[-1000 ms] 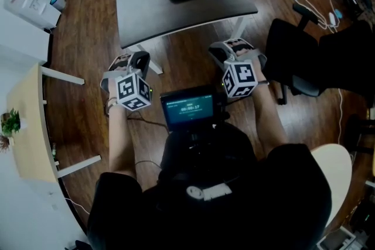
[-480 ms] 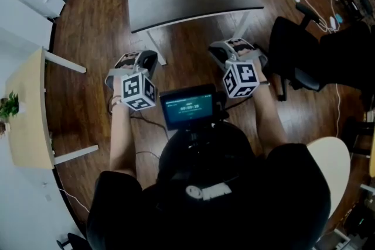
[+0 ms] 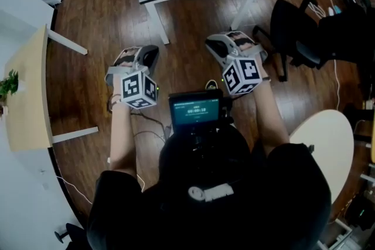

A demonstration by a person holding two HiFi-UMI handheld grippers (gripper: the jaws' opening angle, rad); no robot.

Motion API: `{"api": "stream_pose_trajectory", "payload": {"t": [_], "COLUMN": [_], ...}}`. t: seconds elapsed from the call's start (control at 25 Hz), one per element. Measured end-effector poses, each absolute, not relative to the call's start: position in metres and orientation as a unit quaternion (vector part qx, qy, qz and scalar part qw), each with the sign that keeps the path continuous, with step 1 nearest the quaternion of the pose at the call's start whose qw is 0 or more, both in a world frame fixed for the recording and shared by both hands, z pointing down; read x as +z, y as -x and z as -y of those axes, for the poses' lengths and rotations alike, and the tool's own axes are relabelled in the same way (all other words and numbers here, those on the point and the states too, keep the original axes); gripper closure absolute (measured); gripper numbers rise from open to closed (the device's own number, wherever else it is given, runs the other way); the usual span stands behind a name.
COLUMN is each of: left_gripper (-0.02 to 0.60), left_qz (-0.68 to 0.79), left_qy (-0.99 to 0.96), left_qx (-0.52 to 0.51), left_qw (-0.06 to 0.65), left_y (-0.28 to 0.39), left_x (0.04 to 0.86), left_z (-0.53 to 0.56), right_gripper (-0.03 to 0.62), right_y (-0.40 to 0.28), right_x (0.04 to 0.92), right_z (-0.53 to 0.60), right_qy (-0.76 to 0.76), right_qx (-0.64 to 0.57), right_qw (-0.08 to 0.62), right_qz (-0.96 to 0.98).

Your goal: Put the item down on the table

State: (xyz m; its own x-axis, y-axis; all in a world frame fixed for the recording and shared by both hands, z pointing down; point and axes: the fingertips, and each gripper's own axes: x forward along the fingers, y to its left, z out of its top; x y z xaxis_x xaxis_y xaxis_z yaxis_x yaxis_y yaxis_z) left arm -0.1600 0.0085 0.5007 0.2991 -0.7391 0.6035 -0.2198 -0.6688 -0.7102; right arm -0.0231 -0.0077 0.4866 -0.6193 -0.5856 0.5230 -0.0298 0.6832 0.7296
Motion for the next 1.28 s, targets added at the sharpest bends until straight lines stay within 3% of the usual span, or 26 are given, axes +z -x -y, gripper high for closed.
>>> {"api": "stream_pose_trajectory", "payload": {"t": [0.28, 0.72, 0.8, 0.88, 1.28], "left_gripper": [0.528, 0.529, 0.552, 0.577, 0.577], "left_qz": [-0.309, -0.304, -0.299, -0.294, -0.290], "left_qy": [0.776, 0.772, 0.765, 0.764, 0.771], "left_qx": [-0.484, -0.497, -0.509, -0.513, -0.498], "left_qw": [0.261, 0.253, 0.257, 0.259, 0.268], "left_y": [0.150, 0.134, 0.125, 0.113, 0.034], "left_x": [0.501, 0.498, 0.500, 0.501, 0.496], "left_z": [-0.099, -0.174, -0.189, -0.207, -0.319], "right_gripper": [0.557, 0.556, 0.557, 0.557, 0.560], "right_y": [0.022, 0.008, 0.001, -0.009, -0.076], "right_x": [0.485, 0.482, 0.482, 0.481, 0.477], "right_z": [-0.085, -0.160, -0.177, -0.194, -0.309], "right_qy": [-0.191, -0.177, -0.176, -0.175, -0.189], "right_qx": [-0.340, -0.339, -0.339, -0.339, -0.331], "right_qw": [0.384, 0.382, 0.382, 0.384, 0.375], "right_qz": [0.837, 0.841, 0.842, 0.841, 0.845]}}
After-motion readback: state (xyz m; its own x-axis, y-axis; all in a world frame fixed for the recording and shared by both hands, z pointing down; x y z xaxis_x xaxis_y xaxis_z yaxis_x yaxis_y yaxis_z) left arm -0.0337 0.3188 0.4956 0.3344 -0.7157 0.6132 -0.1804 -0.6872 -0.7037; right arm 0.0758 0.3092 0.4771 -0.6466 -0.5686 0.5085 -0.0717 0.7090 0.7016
